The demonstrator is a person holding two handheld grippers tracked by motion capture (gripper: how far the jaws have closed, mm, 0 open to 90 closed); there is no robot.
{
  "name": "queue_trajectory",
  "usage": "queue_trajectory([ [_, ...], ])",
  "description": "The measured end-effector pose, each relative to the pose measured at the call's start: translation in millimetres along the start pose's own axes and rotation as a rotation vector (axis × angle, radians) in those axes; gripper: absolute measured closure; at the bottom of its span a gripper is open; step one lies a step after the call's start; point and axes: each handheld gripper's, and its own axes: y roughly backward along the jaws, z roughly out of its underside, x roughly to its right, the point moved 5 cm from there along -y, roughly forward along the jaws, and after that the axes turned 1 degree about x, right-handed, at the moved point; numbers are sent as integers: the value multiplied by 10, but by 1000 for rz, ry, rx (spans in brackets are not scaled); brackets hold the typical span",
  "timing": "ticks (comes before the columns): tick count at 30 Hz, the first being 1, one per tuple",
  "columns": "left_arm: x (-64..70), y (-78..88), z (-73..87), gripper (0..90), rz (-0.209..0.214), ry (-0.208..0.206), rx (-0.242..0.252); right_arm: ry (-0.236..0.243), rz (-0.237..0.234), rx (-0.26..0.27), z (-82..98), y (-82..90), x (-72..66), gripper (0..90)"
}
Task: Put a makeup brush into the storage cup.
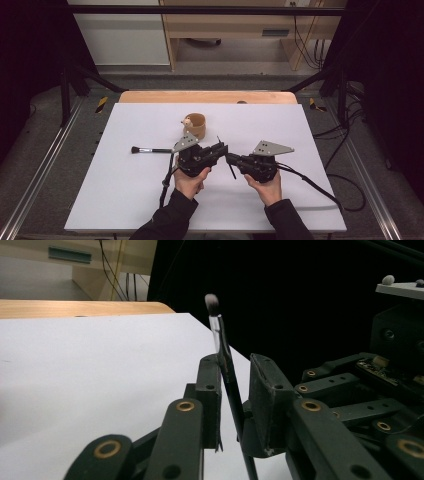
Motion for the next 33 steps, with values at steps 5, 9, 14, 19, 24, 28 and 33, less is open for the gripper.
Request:
queue_trajectory([
  [5, 8, -7, 9, 811, 2, 14, 9, 0, 0, -1, 1, -3, -2, 859],
  [9, 27, -6, 8, 842, 12, 19, 14, -1, -2, 0, 0, -5, -6, 858],
  [14, 30, 0, 7, 846, 11, 13, 13, 0, -4, -1, 1, -6, -10, 858],
  [19, 36, 2, 6, 847, 11, 4, 11, 0, -7, -1, 1, -7, -11, 854],
  [24, 53, 16, -2, 847, 6, -34, 2, 6, -2, 0, 2, 3, -15, 837],
  [28, 26, 77, -35, 848, -10, -57, 9, 16, 13, 4, -15, 45, -9, 816],
  [33, -29, 175, -94, 848, -32, -76, 17, 27, 42, -1, -35, 85, 18, 760],
])
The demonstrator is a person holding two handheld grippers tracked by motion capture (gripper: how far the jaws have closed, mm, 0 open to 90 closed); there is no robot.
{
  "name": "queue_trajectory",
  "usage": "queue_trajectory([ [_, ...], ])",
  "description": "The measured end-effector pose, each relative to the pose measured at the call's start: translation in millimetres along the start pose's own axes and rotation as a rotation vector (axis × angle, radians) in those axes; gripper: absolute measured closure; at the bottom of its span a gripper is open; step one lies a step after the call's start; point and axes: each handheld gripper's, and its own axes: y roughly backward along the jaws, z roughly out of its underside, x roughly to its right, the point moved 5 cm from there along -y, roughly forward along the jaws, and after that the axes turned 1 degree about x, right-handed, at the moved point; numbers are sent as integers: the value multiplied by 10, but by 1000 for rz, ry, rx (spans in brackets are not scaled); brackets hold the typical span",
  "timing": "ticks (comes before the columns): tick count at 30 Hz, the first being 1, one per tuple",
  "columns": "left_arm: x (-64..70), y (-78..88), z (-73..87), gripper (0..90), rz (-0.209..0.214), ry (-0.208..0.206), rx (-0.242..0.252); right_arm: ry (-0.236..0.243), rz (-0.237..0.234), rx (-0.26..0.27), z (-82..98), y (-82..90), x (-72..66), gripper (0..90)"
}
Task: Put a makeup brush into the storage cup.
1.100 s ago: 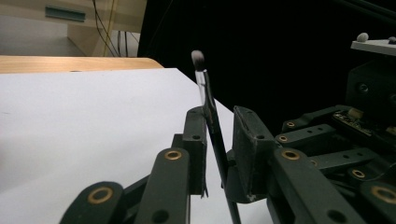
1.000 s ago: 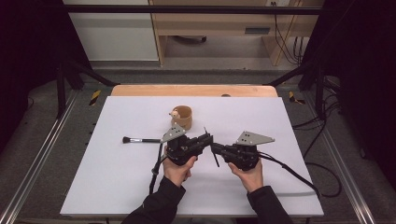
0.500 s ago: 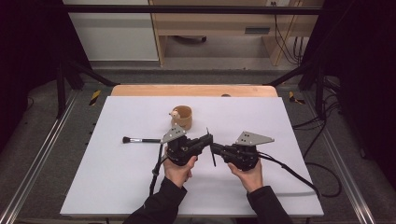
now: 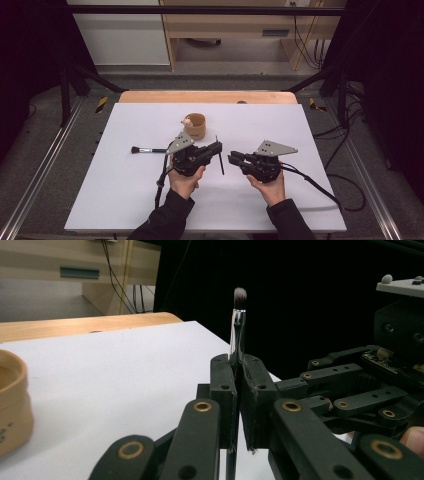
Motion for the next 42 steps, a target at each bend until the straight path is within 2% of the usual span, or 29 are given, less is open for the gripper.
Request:
queue_trajectory([
  [6, -71, 106, -62, 848, -23, -12, 5, -1, 53, -26, 3, 36, 61, 661],
  [9, -107, 152, -91, 847, -34, -14, 5, -5, 75, -18, -5, 67, 85, 617],
  [17, -202, 294, -167, 847, -64, -31, 4, -45, 133, -23, 45, 158, 205, 452],
  [25, -273, 370, -211, 847, -86, -37, 2, -77, 202, 35, 39, 292, 311, 268],
  [27, -292, 383, -222, 847, -94, -42, -2, -78, 209, 29, 44, 319, 332, 234],
  [31, -323, 404, -262, 847, -101, -48, -2, -79, 224, 22, 65, 360, 362, 187],
  [34, -348, 421, -288, 847, -110, -49, 0, -59, 237, 5, 84, 372, 375, 154],
  [42, -425, 458, -361, 847, -129, -59, -8, -71, 259, -21, 142, 417, 421, 96],
])
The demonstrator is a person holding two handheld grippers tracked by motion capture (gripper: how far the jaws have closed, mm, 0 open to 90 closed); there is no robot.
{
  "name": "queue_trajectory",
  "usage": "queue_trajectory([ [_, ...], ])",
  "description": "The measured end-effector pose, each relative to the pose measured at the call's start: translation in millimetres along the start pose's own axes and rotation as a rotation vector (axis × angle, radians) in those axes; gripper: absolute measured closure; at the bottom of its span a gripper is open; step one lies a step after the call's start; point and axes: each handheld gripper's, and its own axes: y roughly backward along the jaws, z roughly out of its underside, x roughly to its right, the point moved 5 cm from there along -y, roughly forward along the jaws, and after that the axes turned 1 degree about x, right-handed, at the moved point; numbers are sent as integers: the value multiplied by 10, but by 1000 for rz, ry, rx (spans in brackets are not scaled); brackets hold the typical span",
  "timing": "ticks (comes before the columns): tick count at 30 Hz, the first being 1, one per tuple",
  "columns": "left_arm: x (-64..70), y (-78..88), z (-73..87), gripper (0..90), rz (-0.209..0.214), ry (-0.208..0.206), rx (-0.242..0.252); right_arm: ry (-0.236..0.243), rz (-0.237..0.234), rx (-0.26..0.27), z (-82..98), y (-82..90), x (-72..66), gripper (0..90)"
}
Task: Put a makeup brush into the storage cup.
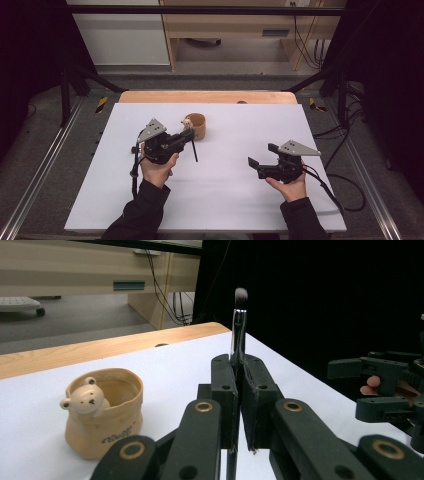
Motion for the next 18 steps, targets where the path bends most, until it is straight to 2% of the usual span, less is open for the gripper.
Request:
queue_trajectory([
  [8, -47, 20, -112, 848, -18, -21, 0, 4, 17, -24, 57, 30, 39, 62],
  [18, -143, 14, -262, 848, -46, -38, 5, -9, 28, -20, 99, 85, 82, 52],
])
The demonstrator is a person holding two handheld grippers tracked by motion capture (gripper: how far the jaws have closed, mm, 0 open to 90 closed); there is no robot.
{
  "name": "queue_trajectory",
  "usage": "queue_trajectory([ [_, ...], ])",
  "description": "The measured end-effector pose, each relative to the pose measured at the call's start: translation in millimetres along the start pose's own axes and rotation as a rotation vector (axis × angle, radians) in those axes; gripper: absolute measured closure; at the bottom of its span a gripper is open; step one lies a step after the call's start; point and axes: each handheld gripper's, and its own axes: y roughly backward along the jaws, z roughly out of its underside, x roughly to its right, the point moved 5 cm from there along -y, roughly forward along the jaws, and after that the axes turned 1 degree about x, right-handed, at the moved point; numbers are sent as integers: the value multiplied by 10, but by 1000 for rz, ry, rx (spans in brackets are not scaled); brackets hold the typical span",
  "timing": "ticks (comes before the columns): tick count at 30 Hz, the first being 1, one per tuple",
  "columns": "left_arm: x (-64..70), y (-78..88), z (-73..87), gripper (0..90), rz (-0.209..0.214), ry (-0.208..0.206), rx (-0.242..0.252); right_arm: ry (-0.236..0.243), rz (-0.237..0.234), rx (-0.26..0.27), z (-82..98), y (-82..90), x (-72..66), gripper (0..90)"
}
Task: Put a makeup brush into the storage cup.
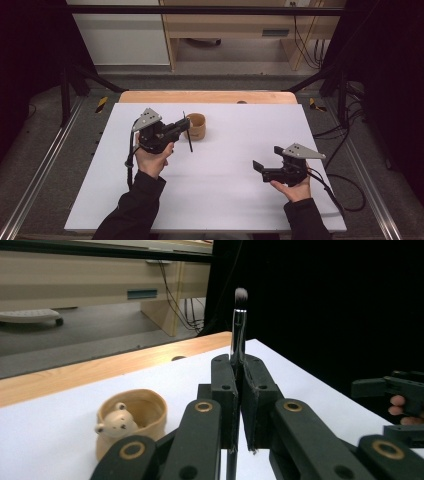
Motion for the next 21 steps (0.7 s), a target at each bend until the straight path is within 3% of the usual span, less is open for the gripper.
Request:
queue_trajectory([
  [21, -115, -235, -156, 848, -38, -20, -25, -2, 19, -13, 46, 12, 48, 48],
])
